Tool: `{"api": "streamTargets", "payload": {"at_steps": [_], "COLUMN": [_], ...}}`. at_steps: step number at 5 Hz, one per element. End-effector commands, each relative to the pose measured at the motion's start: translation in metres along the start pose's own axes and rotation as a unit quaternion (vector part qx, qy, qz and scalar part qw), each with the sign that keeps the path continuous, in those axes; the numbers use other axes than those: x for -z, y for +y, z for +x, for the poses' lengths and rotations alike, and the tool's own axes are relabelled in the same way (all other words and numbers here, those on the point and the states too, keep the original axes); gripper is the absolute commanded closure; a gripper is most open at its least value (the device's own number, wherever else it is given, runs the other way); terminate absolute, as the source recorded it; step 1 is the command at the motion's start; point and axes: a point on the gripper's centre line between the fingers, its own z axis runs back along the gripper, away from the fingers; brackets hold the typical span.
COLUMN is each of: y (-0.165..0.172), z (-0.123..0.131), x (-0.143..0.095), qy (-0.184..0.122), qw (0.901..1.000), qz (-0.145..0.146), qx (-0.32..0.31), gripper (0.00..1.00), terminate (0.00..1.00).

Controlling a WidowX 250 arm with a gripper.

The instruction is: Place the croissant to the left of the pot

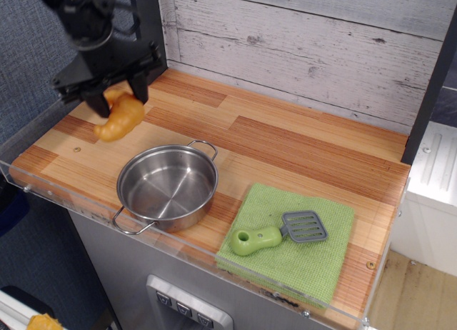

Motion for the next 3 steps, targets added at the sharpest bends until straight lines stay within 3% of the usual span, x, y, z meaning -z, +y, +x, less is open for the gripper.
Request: {"api": "streamTargets", "payload": {"at_steps": [1, 3], "y": [0.027, 0.036], "z": [0.003, 0.003], "x": [0.014, 0.035], "qy": [-0.001, 0.005], "qw": [1.0, 0.9997], "qz": [-0.003, -0.022], "qx": [-0.002, -0.005], "gripper": [1.0, 1.0], "terminate": [0.0, 0.0]}}
